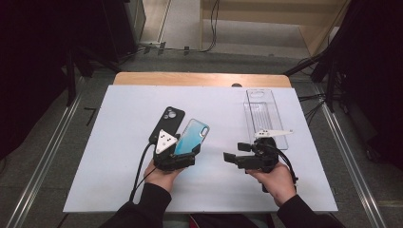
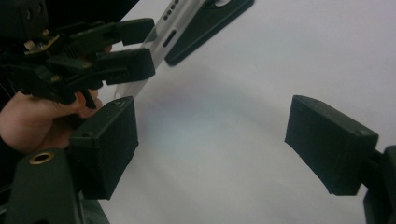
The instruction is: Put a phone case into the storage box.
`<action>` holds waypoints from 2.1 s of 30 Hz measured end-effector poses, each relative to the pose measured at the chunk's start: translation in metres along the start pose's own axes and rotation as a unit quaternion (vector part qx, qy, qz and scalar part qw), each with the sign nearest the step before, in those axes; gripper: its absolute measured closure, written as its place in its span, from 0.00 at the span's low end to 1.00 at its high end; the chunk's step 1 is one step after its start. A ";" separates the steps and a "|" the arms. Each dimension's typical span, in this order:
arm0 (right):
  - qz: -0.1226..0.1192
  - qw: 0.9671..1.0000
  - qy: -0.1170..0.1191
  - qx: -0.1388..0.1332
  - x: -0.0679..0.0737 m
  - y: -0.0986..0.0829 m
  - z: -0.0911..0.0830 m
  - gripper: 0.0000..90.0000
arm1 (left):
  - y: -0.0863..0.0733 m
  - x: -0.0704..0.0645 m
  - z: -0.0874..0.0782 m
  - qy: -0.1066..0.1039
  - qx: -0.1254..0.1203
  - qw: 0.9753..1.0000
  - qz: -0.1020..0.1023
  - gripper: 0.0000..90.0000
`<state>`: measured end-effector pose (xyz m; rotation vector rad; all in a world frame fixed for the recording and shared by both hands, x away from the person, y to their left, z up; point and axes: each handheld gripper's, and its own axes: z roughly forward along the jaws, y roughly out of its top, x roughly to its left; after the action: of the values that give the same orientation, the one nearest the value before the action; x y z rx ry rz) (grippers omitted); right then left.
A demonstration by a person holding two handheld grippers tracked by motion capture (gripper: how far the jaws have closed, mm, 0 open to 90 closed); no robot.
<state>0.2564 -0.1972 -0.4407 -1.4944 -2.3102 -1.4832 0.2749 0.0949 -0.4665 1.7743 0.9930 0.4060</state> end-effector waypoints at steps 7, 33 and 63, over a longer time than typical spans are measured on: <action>0.010 1.000 0.006 -0.006 0.003 0.009 0.007 0.17 | -0.006 -0.005 0.001 -0.009 -0.024 1.000 0.002 0.19; 0.056 0.998 0.039 -0.015 0.008 0.037 0.035 0.26 | -0.011 -0.019 0.000 -0.020 -0.034 0.999 -0.004 0.19; 0.143 0.987 0.080 -0.008 -0.001 0.049 0.052 0.85 | -0.013 -0.031 -0.002 -0.018 -0.038 0.999 0.020 0.18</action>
<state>0.3149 -0.1562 -0.4363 -1.5657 -1.9068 -1.4842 0.2492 0.0741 -0.4724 1.7286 0.9071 0.4294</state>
